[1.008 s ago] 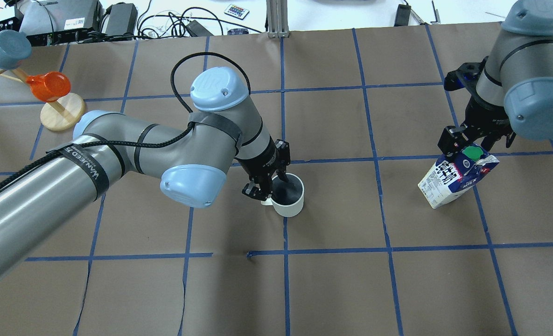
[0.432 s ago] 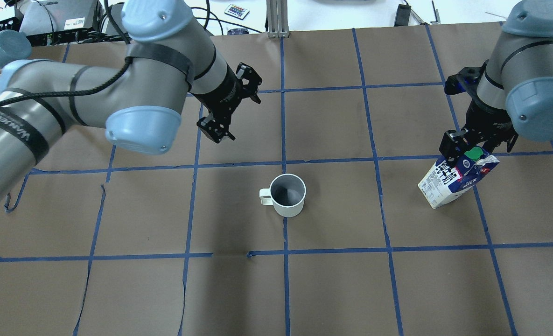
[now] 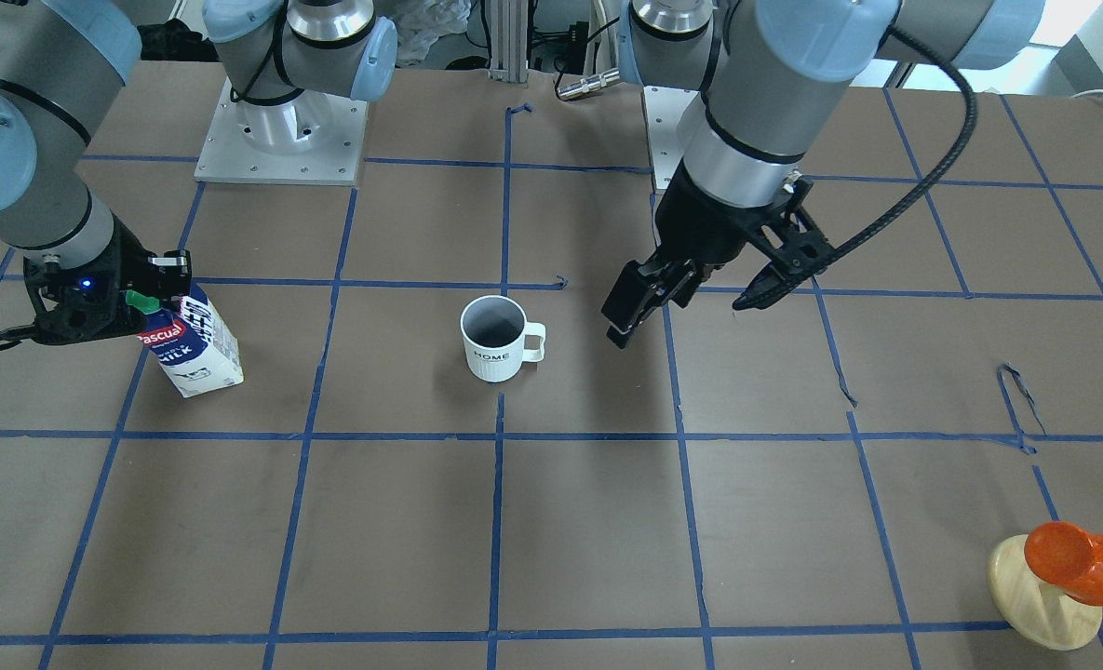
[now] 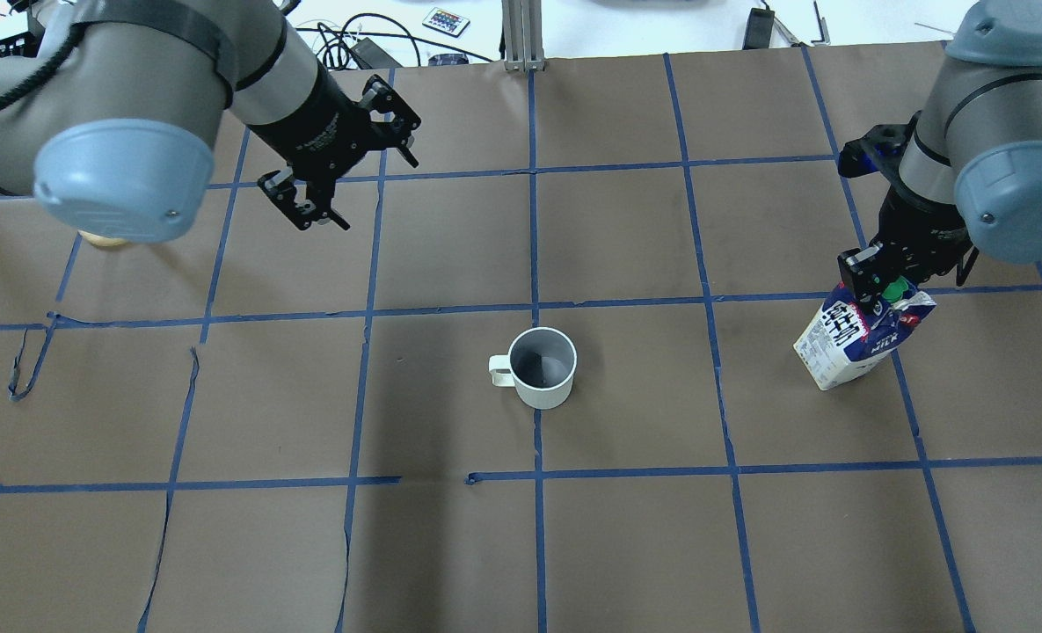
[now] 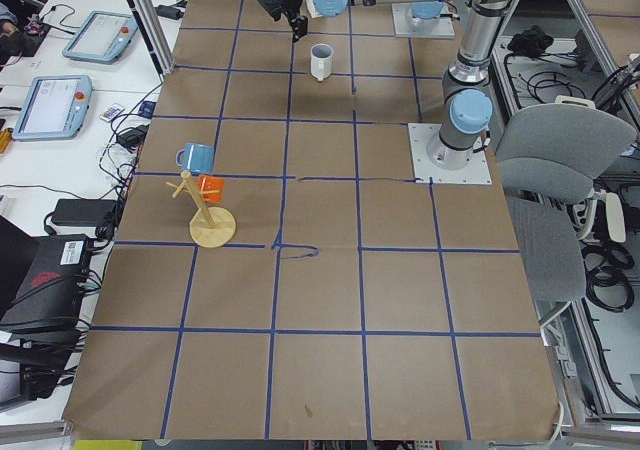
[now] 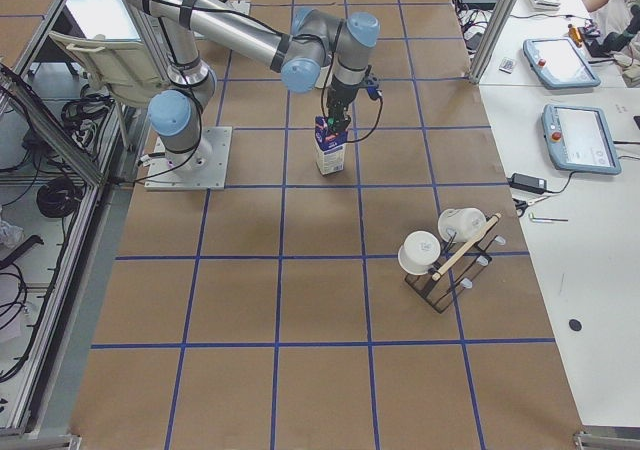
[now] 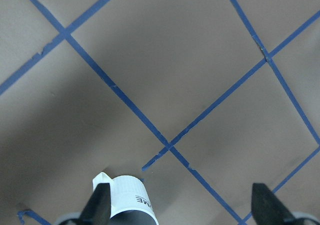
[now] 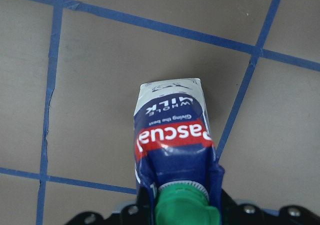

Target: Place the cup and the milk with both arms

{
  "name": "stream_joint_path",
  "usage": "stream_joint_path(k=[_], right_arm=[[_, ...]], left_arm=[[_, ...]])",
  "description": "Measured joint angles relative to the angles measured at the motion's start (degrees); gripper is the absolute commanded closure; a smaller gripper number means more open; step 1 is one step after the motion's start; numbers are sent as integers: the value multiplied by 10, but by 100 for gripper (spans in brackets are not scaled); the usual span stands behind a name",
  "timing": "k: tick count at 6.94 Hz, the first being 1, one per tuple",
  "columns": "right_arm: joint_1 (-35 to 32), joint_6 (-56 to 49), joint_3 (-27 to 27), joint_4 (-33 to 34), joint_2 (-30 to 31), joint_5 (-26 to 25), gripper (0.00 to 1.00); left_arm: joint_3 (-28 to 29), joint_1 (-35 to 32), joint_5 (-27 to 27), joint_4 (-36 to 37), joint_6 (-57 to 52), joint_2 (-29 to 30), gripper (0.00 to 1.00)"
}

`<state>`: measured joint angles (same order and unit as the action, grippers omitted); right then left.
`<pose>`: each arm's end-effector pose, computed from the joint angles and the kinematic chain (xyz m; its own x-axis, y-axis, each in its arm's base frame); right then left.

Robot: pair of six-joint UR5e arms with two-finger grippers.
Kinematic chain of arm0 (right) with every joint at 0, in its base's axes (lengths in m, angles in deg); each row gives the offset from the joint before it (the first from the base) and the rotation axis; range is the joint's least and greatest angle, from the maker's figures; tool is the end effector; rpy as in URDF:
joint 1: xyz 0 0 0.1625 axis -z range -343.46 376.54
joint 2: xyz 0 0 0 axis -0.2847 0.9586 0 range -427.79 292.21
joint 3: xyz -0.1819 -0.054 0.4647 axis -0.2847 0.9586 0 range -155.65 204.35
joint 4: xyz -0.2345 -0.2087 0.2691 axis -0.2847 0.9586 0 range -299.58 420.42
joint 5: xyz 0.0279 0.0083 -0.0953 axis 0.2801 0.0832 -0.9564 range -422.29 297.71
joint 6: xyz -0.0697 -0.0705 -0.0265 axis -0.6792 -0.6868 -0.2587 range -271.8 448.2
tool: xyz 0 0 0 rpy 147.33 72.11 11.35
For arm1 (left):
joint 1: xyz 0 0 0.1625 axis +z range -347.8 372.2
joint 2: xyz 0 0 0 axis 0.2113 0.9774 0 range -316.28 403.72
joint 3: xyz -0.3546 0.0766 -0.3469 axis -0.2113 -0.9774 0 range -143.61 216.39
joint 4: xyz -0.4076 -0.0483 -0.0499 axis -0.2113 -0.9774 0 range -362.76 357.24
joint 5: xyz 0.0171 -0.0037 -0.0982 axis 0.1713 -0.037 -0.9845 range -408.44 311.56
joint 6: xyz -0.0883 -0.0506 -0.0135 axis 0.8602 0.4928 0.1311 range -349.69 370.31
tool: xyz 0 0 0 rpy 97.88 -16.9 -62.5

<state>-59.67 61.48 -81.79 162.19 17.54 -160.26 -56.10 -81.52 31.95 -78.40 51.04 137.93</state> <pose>-0.0010 -0.5034 0.4077 -0.9696 -0.2393 0.0515 -0.2246 0.9533 0.2021 -0.1851 -0.5271 0.5304 -0.7865 -0.5799 0.2123 -0.5922 0.8057 0.0069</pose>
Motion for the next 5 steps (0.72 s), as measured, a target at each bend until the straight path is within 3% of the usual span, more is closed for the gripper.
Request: stream_joint_path(k=[3,5], right_arm=[[-3,19,53,-23,-1,5,80],[-18,108,119,-38,-22,78,78]], left_arm=[[65,32,57,-131,-195,-10,0],[81,28,69,-153,-345,-12,0]])
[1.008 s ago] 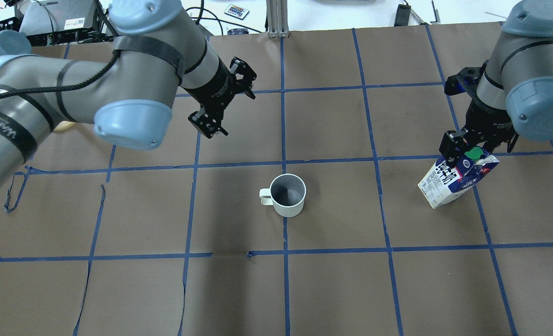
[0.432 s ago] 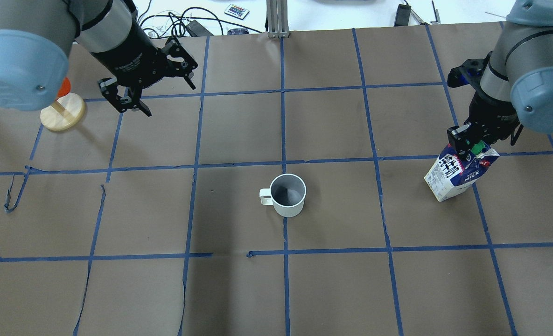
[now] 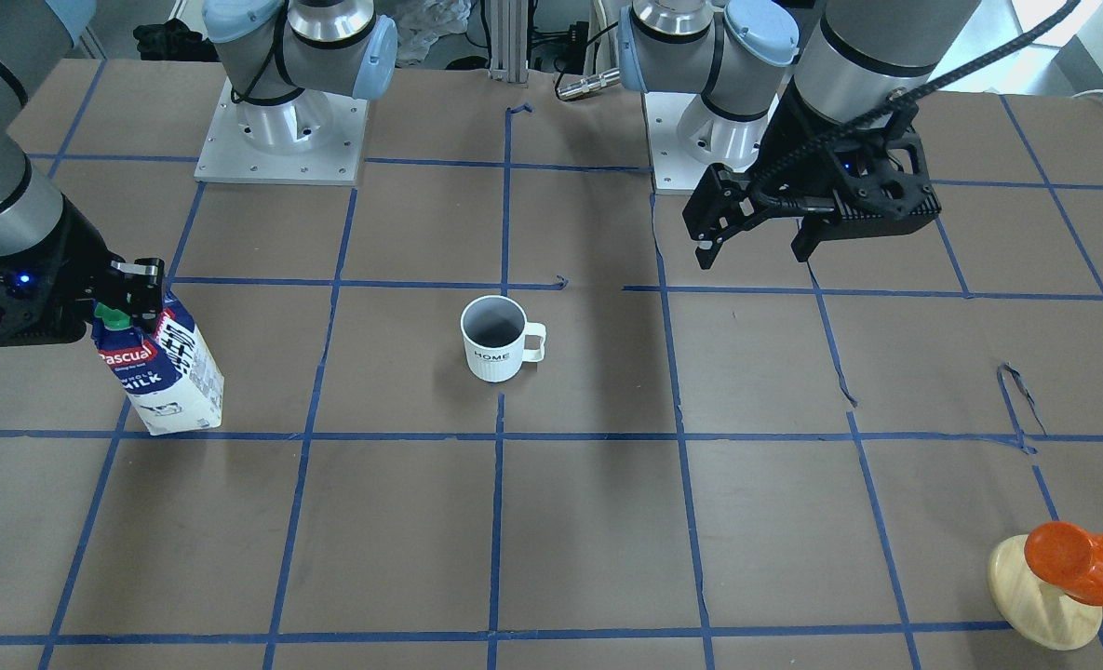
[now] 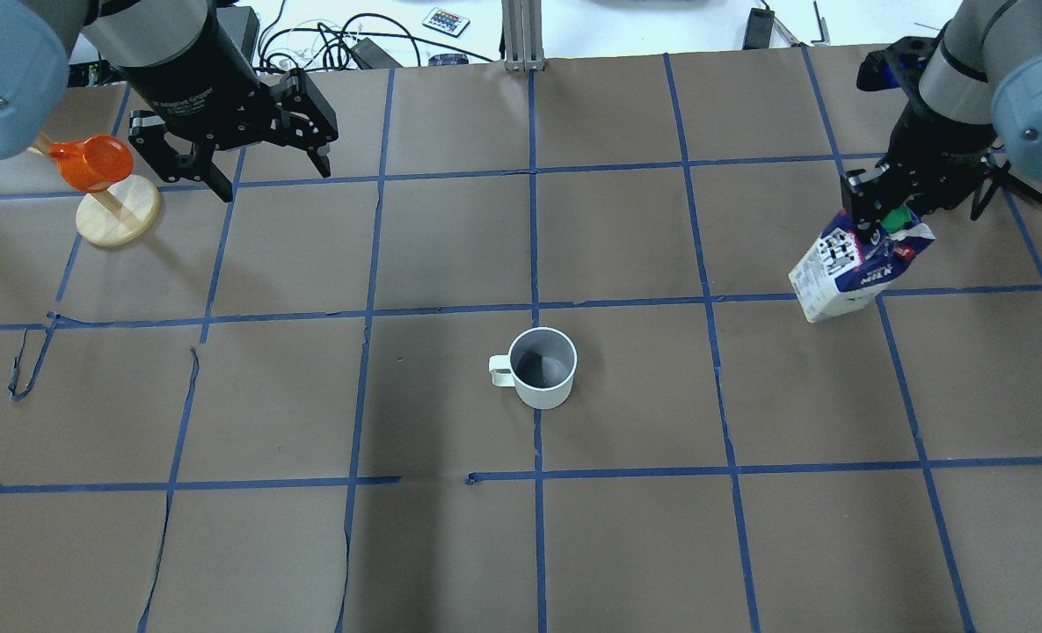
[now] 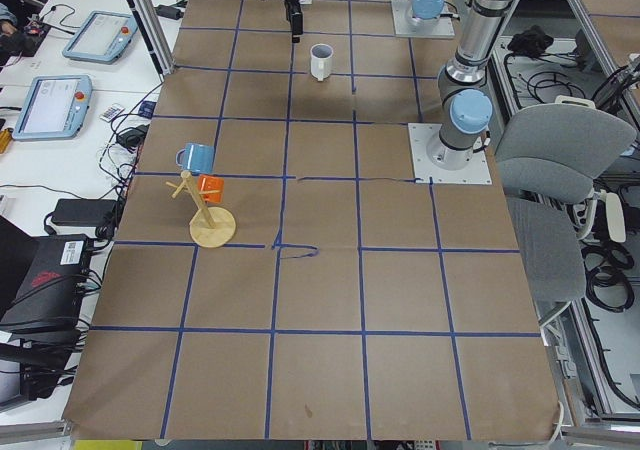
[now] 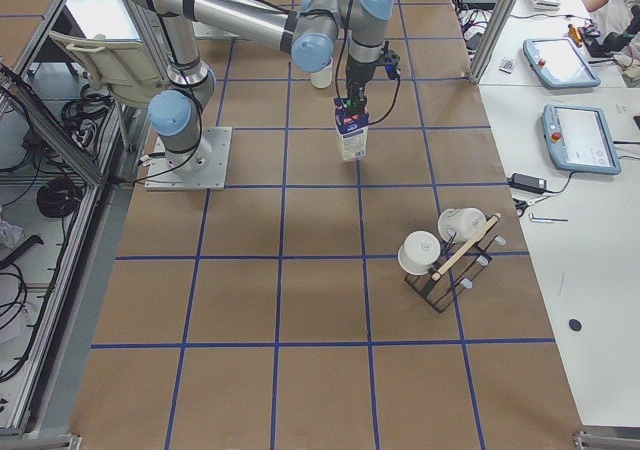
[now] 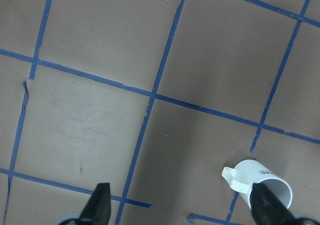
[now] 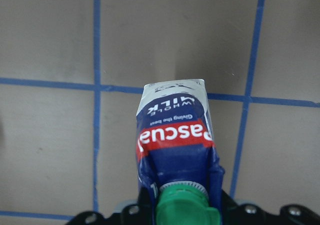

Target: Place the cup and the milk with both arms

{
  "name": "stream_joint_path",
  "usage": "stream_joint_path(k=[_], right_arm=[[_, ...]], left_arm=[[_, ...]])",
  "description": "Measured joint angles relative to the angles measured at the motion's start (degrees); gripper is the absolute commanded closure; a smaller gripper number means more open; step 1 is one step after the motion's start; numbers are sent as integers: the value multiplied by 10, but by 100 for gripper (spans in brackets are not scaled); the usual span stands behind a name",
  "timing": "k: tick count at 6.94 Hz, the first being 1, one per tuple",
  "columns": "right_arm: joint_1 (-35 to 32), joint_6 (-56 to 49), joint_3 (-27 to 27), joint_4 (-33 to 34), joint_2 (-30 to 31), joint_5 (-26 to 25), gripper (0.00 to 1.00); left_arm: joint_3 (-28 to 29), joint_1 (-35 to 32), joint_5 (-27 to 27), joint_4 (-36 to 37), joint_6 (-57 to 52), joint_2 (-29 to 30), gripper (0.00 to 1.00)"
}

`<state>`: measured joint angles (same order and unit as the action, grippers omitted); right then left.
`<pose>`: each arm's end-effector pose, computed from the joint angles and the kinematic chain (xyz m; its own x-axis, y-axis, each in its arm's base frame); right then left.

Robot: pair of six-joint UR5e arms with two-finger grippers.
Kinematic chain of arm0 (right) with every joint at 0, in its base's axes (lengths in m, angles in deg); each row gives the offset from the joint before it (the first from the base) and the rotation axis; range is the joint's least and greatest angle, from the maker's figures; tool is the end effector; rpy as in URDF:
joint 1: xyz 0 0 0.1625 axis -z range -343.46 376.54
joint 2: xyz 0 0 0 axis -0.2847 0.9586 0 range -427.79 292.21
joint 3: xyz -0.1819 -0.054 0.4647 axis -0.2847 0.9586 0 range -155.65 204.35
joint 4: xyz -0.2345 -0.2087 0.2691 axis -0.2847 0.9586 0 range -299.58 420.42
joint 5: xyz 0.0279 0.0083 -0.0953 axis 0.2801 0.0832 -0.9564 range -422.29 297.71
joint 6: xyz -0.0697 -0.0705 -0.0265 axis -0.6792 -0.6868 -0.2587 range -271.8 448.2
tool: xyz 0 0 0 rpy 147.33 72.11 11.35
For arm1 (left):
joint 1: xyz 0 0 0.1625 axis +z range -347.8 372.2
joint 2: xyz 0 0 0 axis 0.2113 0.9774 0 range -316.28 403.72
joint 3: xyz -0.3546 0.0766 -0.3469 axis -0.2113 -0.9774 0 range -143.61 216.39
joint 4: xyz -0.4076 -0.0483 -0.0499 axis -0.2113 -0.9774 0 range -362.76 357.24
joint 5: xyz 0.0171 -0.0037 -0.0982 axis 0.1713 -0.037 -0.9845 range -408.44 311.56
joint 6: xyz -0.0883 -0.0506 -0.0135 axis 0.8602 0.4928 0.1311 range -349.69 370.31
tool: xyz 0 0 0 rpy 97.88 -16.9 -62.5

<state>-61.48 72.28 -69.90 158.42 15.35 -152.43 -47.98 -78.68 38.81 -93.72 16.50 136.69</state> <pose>0.0185 -0.5538 0.4775 -0.9976 -0.0685 -0.0126 -0.0691 0.9962 0.0531 -0.1463 -0.5176 0.5824 -0.9946 -0.0910 0.0508 -0.0923 0.9954 -0.0244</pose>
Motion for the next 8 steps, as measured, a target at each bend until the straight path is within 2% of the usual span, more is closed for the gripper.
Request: stream_joint_path(k=[2,4,6,8], right_arm=[[-61,126,29,12,-31,40,78],[-135,259,35,28,-58,45,75],[-177,311,33,27,-65,46,74],[-210,317,25,21,-66,46,74]], left_arm=[[-2,-1,3,-3,-101,0,0],[-1,0,4,0,-146,2,0],[-3,2,6,-2,-154,0,0],[-5,3,7,-10,-151,-3,0]])
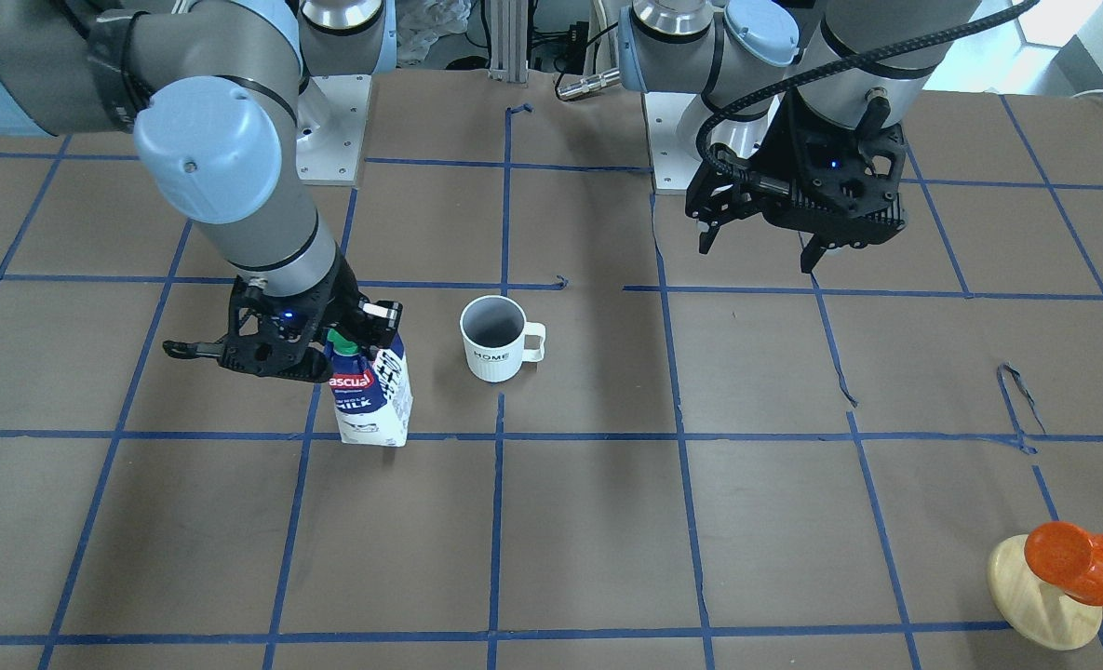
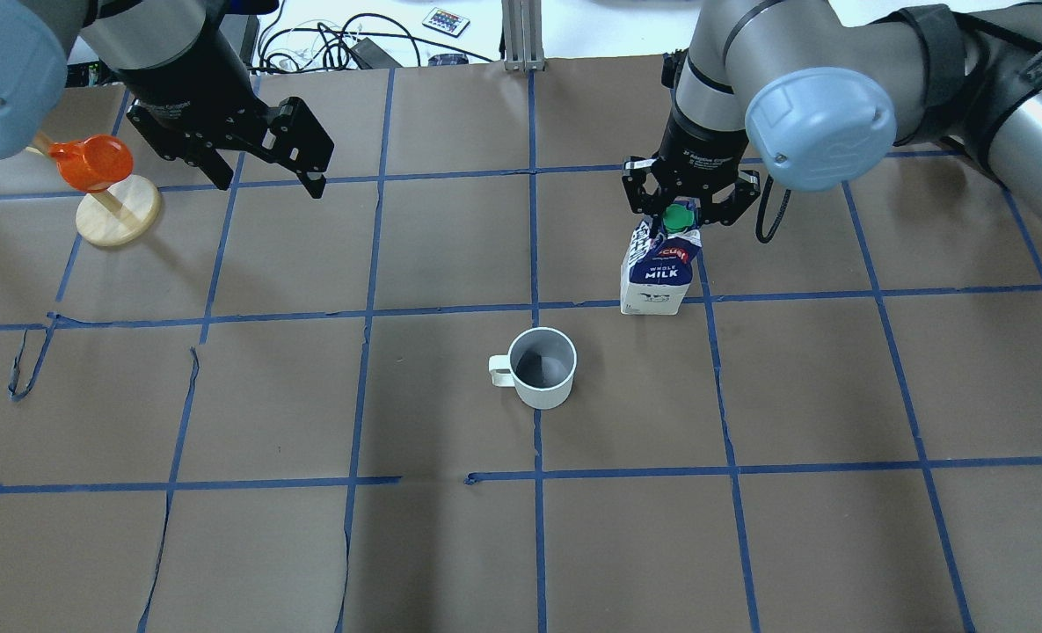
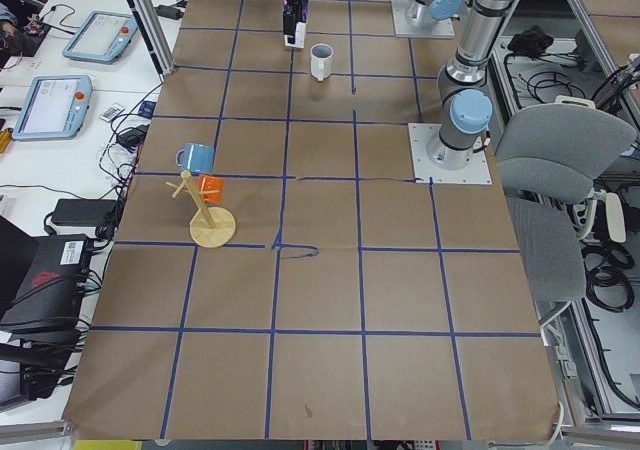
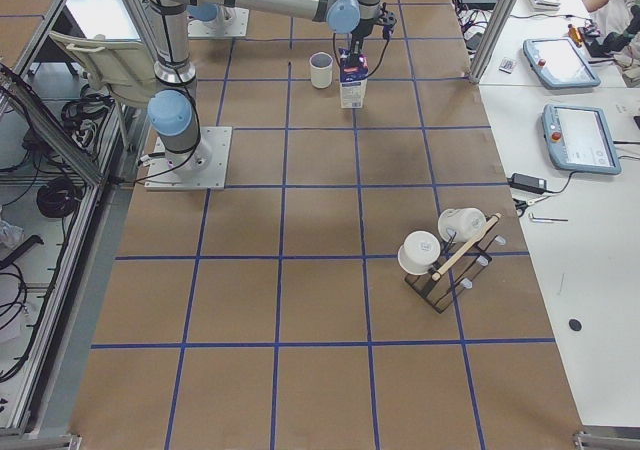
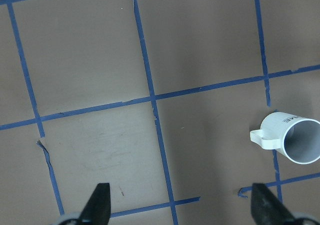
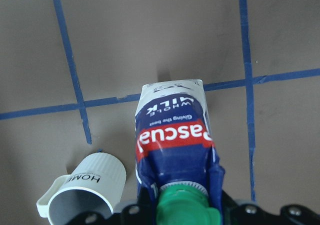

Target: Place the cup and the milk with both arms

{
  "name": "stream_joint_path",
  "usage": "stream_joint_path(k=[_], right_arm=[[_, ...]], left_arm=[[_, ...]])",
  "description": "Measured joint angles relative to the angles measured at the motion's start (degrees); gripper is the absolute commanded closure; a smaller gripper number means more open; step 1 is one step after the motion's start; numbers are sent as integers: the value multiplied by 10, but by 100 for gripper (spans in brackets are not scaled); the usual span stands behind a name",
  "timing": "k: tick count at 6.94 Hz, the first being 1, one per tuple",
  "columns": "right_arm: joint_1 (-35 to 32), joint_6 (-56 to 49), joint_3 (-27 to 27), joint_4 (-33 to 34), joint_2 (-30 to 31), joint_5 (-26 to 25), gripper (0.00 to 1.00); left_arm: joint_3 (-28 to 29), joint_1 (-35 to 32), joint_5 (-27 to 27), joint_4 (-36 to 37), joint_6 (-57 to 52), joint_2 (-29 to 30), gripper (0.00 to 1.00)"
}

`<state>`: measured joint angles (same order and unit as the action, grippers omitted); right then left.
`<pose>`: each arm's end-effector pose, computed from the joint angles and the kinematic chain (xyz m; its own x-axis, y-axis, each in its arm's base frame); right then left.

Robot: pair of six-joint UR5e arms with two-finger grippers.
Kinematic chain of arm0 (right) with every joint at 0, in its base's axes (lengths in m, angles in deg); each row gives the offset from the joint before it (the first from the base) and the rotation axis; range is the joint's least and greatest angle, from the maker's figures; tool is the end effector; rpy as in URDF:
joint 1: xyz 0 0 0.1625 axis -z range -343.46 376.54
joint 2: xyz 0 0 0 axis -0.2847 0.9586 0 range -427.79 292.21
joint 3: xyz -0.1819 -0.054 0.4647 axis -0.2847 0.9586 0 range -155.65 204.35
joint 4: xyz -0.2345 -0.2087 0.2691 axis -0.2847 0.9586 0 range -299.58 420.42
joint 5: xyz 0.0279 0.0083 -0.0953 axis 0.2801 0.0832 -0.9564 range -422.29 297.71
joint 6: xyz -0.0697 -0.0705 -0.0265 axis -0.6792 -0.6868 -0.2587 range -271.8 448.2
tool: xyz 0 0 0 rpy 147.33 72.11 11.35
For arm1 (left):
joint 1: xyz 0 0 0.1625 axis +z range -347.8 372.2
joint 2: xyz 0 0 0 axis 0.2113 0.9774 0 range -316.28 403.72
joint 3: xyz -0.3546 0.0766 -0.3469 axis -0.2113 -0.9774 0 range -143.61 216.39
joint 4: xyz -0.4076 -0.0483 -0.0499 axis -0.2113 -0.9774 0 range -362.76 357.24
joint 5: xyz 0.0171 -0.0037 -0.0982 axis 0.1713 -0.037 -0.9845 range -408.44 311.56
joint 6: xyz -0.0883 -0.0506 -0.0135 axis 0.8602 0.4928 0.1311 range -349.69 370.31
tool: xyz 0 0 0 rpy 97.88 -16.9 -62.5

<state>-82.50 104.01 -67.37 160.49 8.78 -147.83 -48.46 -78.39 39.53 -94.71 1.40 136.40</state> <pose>0.2313 -0.5551 0.4377 -0.9910 0.1238 -0.0505 0.1179 0.9873 0.1065 -0.1423 -0.5138 0.5791 -0.9856 0.1654 0.0335 0.1650 0.9862 -0.0145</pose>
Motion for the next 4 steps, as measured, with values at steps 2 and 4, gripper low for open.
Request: stream_joint_path(k=[2,4], right_arm=[[-14,-3,-17,0,1,0,74],[-29,0,-23,-2,3,0,74]], left_arm=[[0,2,0,-4,2,-1,0],[-1,4,0,-4,2,-1,0]])
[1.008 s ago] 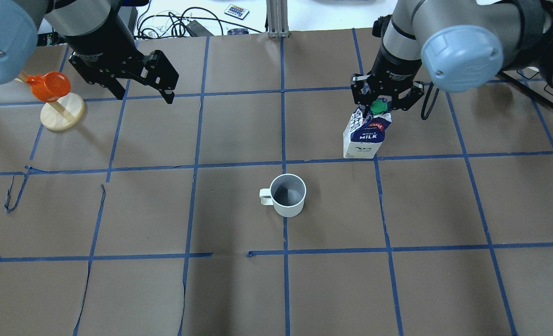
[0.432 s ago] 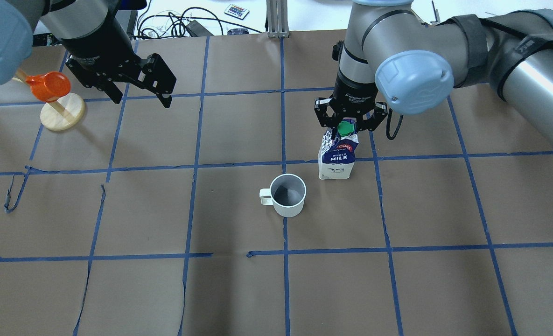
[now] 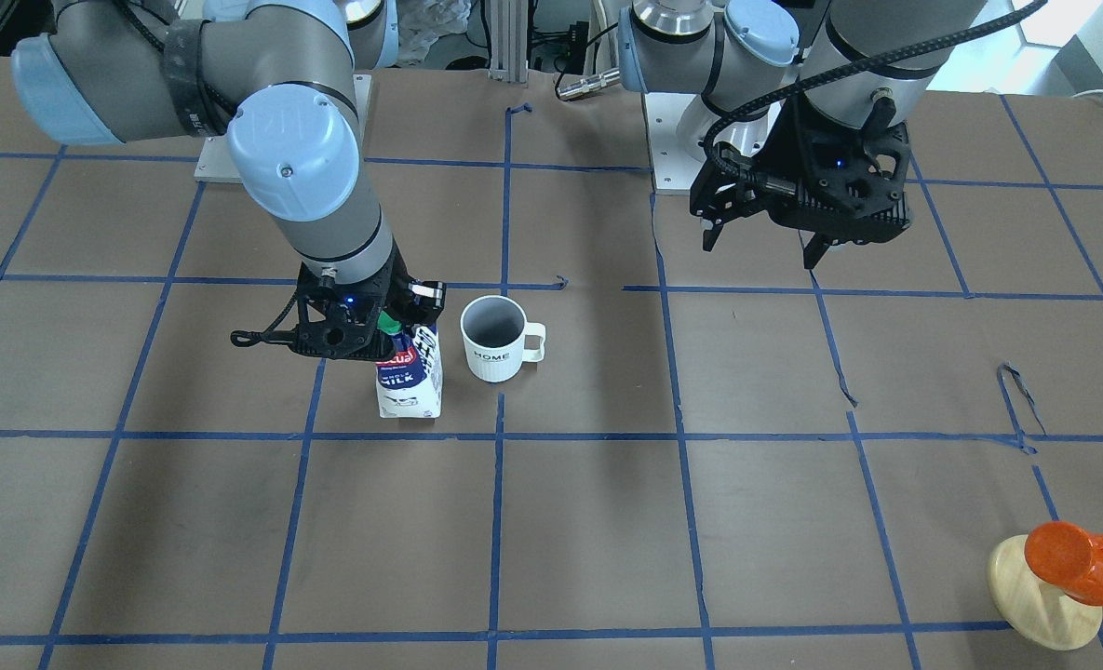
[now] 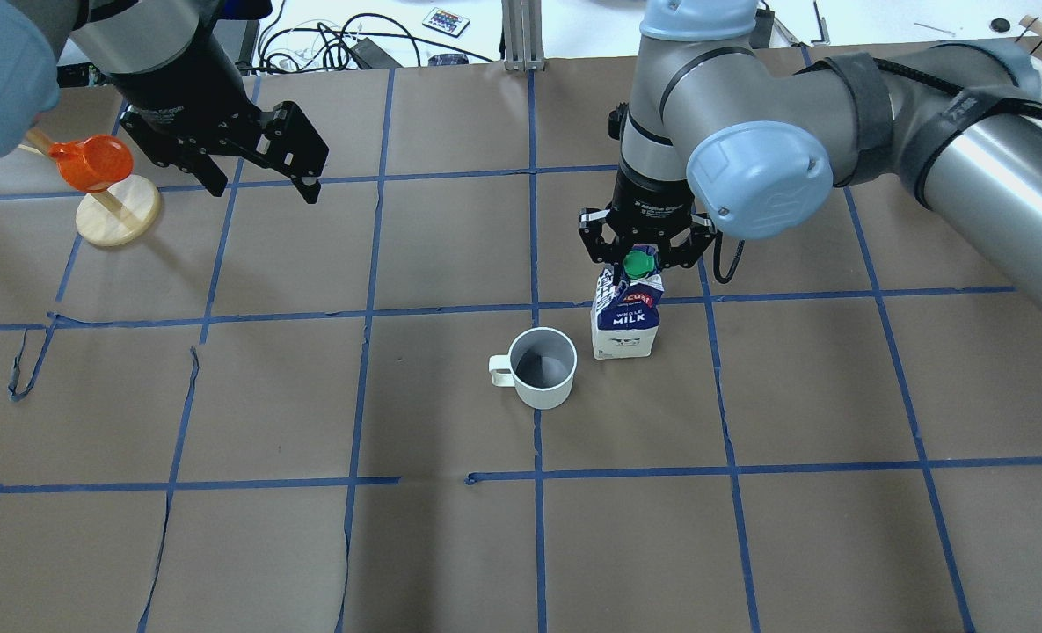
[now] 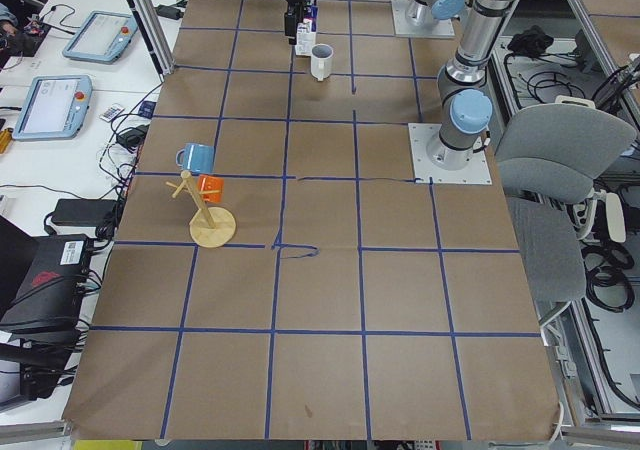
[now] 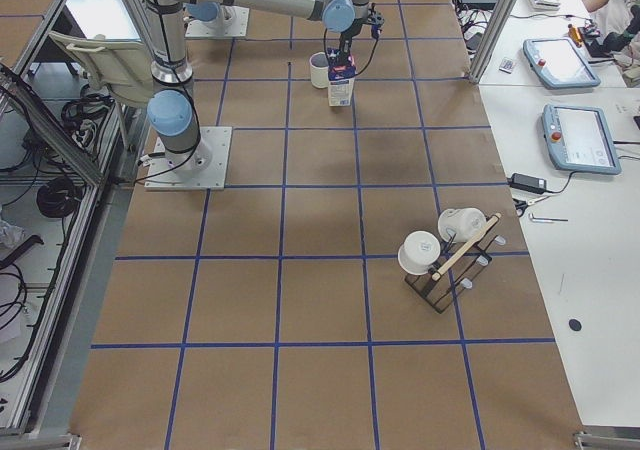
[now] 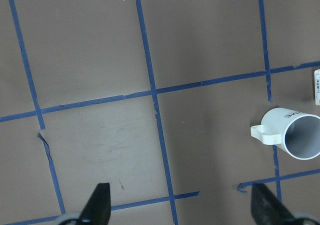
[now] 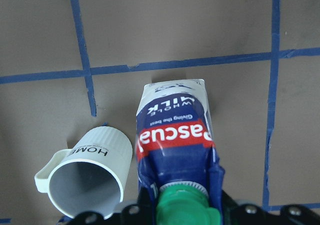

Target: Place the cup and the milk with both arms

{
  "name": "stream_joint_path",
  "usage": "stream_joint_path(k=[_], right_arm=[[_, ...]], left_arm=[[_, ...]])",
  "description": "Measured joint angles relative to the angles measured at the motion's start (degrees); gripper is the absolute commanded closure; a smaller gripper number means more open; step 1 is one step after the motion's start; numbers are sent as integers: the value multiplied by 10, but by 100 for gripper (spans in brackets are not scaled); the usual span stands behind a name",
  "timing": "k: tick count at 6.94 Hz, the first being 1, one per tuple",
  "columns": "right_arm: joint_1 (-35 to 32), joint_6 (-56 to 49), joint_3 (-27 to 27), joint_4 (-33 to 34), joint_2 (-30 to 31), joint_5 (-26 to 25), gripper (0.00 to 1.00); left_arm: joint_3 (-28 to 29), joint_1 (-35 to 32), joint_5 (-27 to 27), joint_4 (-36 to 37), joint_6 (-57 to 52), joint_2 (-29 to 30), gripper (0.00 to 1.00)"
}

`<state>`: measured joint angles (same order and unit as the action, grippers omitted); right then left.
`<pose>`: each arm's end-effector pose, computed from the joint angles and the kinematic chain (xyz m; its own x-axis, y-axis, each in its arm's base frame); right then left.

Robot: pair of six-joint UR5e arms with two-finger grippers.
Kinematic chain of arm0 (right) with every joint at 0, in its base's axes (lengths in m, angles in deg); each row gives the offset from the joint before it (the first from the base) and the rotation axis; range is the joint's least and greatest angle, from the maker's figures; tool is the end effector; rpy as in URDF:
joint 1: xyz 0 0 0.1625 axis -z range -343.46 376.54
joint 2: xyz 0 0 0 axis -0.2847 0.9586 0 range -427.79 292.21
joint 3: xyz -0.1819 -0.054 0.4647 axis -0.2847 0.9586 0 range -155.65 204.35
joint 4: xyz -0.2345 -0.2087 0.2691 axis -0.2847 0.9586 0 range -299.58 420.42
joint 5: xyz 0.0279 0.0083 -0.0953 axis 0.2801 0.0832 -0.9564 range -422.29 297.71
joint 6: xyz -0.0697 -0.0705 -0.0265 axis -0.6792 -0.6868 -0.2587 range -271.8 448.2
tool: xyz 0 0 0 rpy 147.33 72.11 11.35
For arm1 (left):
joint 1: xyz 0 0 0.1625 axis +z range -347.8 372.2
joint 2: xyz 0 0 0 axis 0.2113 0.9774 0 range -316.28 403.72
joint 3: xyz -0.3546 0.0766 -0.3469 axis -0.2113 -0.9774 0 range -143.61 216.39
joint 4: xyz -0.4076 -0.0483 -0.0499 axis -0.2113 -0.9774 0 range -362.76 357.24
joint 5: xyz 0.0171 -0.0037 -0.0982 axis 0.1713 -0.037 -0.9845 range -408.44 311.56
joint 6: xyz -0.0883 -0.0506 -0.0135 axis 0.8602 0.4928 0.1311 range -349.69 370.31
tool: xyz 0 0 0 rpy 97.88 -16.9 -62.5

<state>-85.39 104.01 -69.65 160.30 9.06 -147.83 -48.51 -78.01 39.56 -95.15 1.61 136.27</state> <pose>0.2568 -0.5324 0.4217 -0.9964 0.0754 -0.0398 0.0690 0.9873 0.1430 -0.1389 -0.5129 0.5790 -0.9873 0.1551 0.0340 0.1549 0.9879 -0.0081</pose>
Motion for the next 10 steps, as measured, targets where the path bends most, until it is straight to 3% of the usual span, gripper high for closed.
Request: stream_joint_path(k=[4,5,6,10], right_arm=[[-19,2,-13,-21,9,0,65],[-19,2,-18,-17,9,1,41],[-19,2,-20,-15,9,2,3],[-15,1,-10,-15,13,-1,0]], left_arm=[[0,0,1,-1,0,0,0],[0,0,1,-1,0,0,0],[0,0,1,-1,0,0,0],[0,1,1,-1,0,0,0]])
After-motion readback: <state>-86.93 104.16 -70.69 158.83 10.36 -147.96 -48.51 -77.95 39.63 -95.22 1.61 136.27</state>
